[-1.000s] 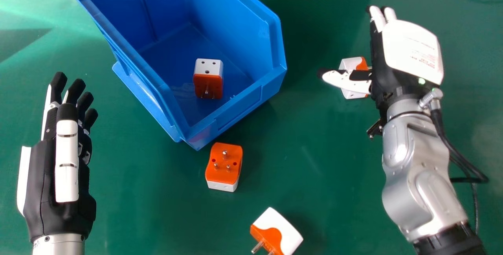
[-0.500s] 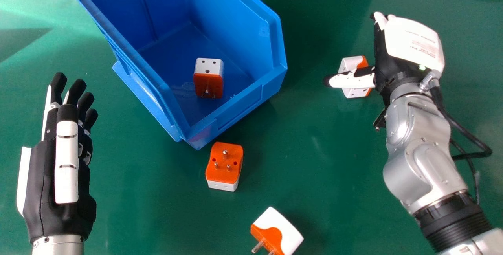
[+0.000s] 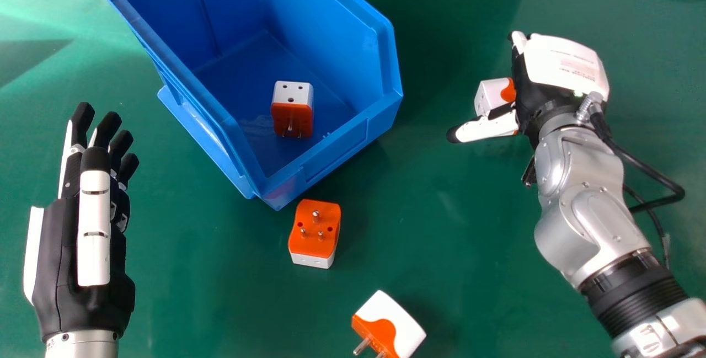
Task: Pick all objects and put in blue box
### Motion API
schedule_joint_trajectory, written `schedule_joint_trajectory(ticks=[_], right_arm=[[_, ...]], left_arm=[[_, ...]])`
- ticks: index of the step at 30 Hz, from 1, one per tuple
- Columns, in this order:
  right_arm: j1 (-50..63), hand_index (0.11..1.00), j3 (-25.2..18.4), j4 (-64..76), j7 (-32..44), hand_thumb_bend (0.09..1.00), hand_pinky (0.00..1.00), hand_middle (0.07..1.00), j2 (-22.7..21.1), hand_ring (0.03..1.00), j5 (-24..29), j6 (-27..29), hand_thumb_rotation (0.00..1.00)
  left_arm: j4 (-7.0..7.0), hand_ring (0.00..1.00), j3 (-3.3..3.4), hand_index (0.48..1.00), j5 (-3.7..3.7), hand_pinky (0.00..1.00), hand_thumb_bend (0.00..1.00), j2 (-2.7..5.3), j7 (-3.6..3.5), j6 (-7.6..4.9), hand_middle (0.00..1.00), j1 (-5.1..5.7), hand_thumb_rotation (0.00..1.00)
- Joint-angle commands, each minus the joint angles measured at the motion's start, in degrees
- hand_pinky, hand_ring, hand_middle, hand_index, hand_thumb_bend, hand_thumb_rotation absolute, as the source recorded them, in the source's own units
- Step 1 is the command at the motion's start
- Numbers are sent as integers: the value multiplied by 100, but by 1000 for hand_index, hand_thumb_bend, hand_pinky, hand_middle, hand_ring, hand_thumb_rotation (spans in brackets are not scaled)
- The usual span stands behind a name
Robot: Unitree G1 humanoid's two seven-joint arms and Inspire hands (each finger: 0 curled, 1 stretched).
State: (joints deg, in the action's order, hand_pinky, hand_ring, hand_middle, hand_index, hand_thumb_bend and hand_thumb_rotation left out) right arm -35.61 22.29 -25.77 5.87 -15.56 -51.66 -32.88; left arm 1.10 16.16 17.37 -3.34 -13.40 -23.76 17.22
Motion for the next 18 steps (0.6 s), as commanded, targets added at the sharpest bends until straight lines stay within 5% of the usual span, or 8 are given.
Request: schedule_joint_trajectory(ticks=[1,18], right_arm=[[-239,945,35,-29,-36,839,812,976,-63,942,29,47,455],[-913,913,386,-980,156,811,809,946,-167,912,126,239,425]], left_arm=[[130,948,30,973,-50,954,496,-49,18,-71,955,49,864],[125,947,71,969,13,953,507,-79,-19,-70,954,56,861]])
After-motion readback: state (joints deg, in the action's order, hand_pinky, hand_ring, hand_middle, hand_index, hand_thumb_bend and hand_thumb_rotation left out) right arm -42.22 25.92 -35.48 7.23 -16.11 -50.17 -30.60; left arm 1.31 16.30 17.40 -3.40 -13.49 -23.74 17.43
